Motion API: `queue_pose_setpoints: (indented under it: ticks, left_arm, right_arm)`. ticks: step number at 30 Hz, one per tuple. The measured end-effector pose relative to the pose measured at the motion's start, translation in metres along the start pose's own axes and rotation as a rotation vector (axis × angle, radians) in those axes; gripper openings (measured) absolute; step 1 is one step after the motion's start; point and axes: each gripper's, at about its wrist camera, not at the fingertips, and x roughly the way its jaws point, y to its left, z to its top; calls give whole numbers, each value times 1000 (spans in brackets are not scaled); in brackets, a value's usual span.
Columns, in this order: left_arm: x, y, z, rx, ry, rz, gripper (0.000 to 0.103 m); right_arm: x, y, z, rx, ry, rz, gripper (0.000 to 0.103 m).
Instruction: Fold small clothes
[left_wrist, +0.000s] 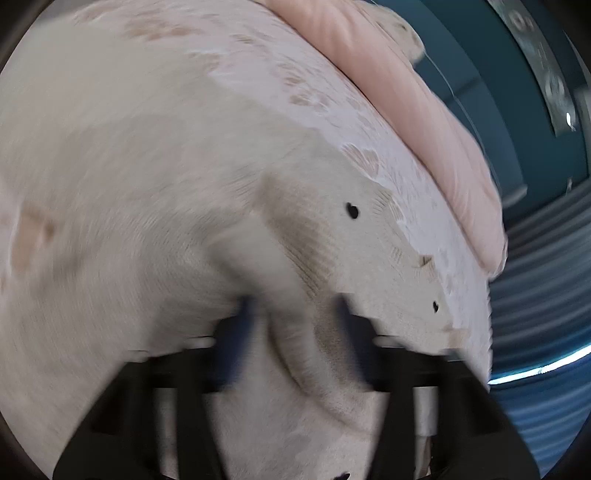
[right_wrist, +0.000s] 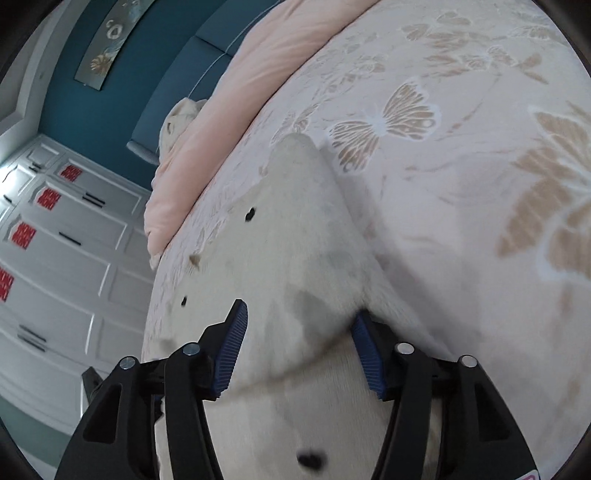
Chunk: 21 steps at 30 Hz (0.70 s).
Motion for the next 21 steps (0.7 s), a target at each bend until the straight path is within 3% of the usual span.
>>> queue_pose_setpoints:
  ticks: [2,4,5,6,7,8,10,11,14,16,18,20,21]
  left_arm:
    - [-12,-13,13,39,-37,-96,7]
    - [-46,-33,27,121,-160,-159,6]
    - [-60,-40,32,164,-213,-175,0]
    - [-71,-43,36,188,-258,-173,0]
    - [-71,-37,39,180,-264,-154,0]
    - [-63,-30,40,168,-239,-127,0]
    - [-24,1,35,108,-105,-14,0]
    - [-9,24,25,46,-49,35,0]
    - [-9,55,6,-73,-23,-19,1]
    - [-13,64,-5,-160,0,-117,20]
    - [-20,64,-13,-232,4,-196,72]
    - [-22,53,-16,-256,20,-193,91]
    - [-19,47,-18,-254,42,-194,91]
  right_arm:
    - [-4,15,10,-27,-58,36,8]
    - [-33,33,13,-43,-198,137,8]
    - [-43,36,14,-51,-241,155,7]
    - [-50,36,12,-55,-286,150,7]
    - [-47,28,10,-48,-301,89,7]
    - [-36,19,9,-42,-261,37,7]
    - [5,-8,3,-6,-104,-131,6]
    - [12,-19,-4,16,-81,-118,5]
    - [-1,-7,-4,-25,-119,-123,11]
    - [4,-1,-8,-86,-93,-154,11]
    - [8,-3,-11,-106,-87,-149,12]
    - [10,-4,-10,-96,-91,-131,13]
    - [12,-4,-9,-92,-92,-124,14]
